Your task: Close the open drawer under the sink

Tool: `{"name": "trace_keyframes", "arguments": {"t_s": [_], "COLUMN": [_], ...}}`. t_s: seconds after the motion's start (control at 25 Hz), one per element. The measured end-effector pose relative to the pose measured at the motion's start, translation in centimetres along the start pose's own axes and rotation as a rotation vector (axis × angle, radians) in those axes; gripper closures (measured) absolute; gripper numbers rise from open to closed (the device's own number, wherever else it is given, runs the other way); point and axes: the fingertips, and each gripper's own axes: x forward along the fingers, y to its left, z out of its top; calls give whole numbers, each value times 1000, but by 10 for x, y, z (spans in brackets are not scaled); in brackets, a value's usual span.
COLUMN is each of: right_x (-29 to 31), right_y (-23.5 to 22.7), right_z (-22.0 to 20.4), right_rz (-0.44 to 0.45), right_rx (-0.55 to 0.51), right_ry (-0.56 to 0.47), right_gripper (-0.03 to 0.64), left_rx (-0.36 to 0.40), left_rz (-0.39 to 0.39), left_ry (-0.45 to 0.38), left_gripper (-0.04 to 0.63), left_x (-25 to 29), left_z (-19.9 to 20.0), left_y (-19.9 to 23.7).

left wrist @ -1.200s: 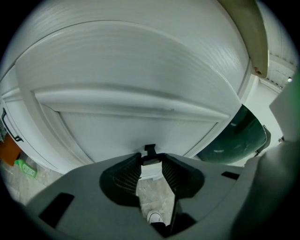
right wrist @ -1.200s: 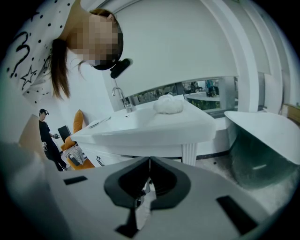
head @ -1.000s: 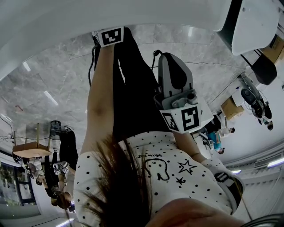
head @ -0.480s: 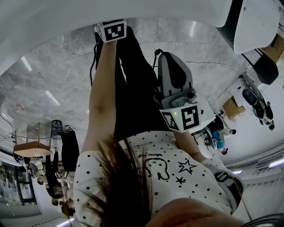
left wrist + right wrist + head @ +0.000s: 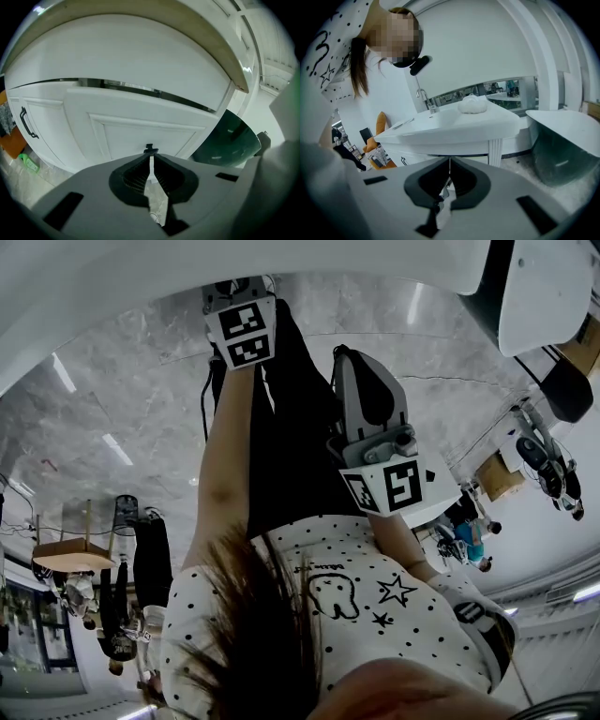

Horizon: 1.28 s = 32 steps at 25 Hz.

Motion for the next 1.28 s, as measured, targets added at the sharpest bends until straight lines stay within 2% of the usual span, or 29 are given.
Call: {"name": "trace_keyframes", "arguments": {"t_s": [0.24, 0.6, 0.84, 1.12, 1.28], "right_x": [1, -12, -24, -96, -102], "right_y": [5, 18, 24, 42, 53], "right_z": [0, 20, 42, 113, 121], "right_rz": [18, 24, 26, 24, 51], "right_rx": [-4, -75, -141, -160, -174], "right_ry": [-9, -22, -26, -76, -100], "right_gripper": [601, 601, 601, 602, 601], "left_rx": [25, 59, 78, 130, 159], "left_rz": [-4, -47, -87, -144, -159], "left_ry": [-46, -118, -170, -267, -322], "left_gripper": [589, 591, 591, 591, 591], "left_x": [-28, -96, -147, -253, -278], "left_z": [10, 59, 100, 185, 208], "left_y": [1, -8, -26, -82, -90]}}
